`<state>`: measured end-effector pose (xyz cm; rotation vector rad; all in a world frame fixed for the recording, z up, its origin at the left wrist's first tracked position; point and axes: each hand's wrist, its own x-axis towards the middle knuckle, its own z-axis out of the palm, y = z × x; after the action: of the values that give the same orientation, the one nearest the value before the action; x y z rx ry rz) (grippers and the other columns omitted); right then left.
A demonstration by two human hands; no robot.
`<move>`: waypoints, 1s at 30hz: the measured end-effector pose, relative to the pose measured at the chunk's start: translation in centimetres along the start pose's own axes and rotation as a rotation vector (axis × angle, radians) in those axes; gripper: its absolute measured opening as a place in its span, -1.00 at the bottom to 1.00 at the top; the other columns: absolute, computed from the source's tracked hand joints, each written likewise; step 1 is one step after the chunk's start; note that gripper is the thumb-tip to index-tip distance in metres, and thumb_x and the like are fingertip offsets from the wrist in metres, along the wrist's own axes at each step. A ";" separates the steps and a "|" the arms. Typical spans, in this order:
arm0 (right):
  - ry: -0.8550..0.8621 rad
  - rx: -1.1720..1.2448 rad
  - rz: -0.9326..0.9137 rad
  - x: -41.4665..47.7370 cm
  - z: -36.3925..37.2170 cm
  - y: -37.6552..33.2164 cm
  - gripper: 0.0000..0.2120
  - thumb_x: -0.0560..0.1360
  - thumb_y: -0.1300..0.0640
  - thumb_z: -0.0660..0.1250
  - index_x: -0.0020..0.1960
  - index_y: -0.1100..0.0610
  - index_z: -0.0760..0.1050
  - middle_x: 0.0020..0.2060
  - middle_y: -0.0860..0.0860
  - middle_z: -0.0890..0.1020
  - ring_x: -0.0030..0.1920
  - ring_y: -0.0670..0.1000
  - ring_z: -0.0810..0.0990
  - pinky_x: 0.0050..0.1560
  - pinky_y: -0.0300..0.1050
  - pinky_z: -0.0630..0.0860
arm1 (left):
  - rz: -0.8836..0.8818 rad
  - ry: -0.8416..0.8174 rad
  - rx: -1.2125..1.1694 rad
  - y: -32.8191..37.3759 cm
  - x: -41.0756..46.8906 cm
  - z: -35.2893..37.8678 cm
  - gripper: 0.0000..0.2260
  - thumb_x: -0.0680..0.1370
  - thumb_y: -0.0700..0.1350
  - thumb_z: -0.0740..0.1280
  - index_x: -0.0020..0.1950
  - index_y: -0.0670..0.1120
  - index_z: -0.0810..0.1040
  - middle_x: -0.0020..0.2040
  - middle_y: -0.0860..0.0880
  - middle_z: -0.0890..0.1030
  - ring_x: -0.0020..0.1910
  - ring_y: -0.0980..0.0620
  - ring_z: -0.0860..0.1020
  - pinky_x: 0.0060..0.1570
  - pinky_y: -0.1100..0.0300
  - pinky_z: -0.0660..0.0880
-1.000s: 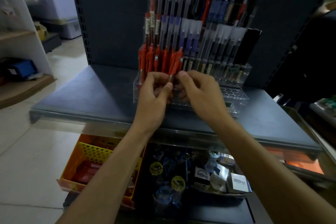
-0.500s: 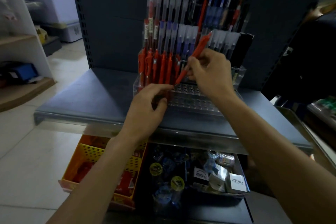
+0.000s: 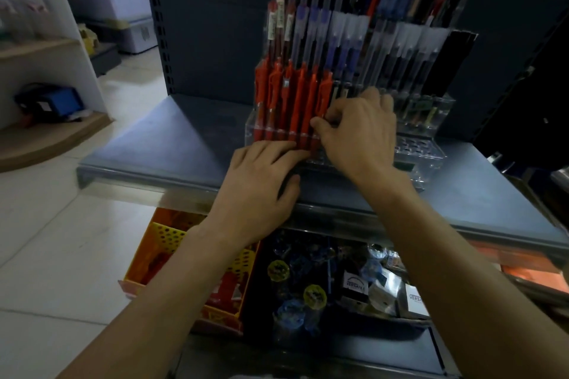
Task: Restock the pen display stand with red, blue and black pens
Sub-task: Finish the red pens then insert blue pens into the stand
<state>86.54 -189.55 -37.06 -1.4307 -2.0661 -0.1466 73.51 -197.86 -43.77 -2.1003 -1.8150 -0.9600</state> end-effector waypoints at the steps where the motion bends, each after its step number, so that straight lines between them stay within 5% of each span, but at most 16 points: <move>1: -0.008 0.040 0.015 0.0 0.2 0.2 -0.78 0.52 -0.13 0.33 -0.10 0.01 0.60 0.06 0.09 0.58 0.19 0.17 0.44 0.23 0.04 0.37 | -0.003 -0.005 0.002 -0.1 -0.2 0.0 -0.59 0.52 0.03 0.11 0.34 0.04 0.47 0.31 0.08 0.49 0.32 0.03 0.40 0.25 0.11 0.24; 6: -0.086 0.216 0.105 -0.5 -0.1 0.2 -0.77 0.51 -0.14 0.36 -0.22 -0.03 0.60 -0.09 -0.01 0.68 0.11 0.12 0.56 0.23 0.12 0.43 | -0.034 -0.049 -0.061 0.1 -0.8 -0.2 -0.57 0.55 0.05 0.06 0.37 -0.01 0.45 0.36 0.02 0.46 0.36 -0.02 0.37 0.29 0.08 0.19; 11: -0.142 0.204 0.048 -2.6 -1.8 0.4 -0.68 0.56 -0.11 0.26 -0.01 0.08 0.66 -0.07 0.07 0.69 0.01 0.16 0.62 0.11 0.10 0.53 | -0.025 -0.153 0.067 1.6 -0.2 -2.1 -0.49 0.54 0.10 0.01 0.45 0.00 0.36 0.45 -0.02 0.39 0.43 -0.03 0.32 0.35 0.07 0.14; 15: -0.120 0.246 -0.102 -6.6 -3.6 0.9 -0.62 0.60 -0.04 0.21 0.31 0.12 0.51 0.18 0.08 0.63 0.19 0.15 0.56 0.21 0.12 0.49 | 0.003 -0.236 0.133 3.1 -1.4 -3.9 -0.48 0.54 0.03 0.09 0.51 0.01 0.27 0.53 -0.03 0.26 0.50 -0.06 0.21 0.44 0.04 0.03; 23: -0.424 0.156 -0.274 -17.7 -4.4 2.8 -0.48 0.61 -0.12 0.16 0.51 0.01 0.26 0.47 0.02 0.36 0.48 0.08 0.28 0.45 0.05 0.25 | -0.044 -0.351 0.139 4.9 -10.4 -4.5 -0.50 0.63 -0.02 0.14 0.56 0.12 0.10 0.58 0.02 0.09 0.55 -0.03 0.06 0.48 -0.02 -0.05; 30: -0.780 0.125 -0.196 -28.0 1.3 6.8 -0.46 0.60 -0.12 0.18 0.53 0.02 0.22 0.49 0.04 0.32 0.47 0.10 0.28 0.42 0.06 0.29 | -0.116 -0.745 0.114 4.3 -20.2 1.1 -0.45 0.64 0.03 0.12 0.57 0.14 -0.05 0.60 0.01 -0.04 0.56 -0.07 0.01 0.47 -0.06 -0.01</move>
<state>98.30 -208.93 -54.90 -1.3229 -2.7690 0.5374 77.30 -214.56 -55.45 -2.4915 -2.2493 -0.0494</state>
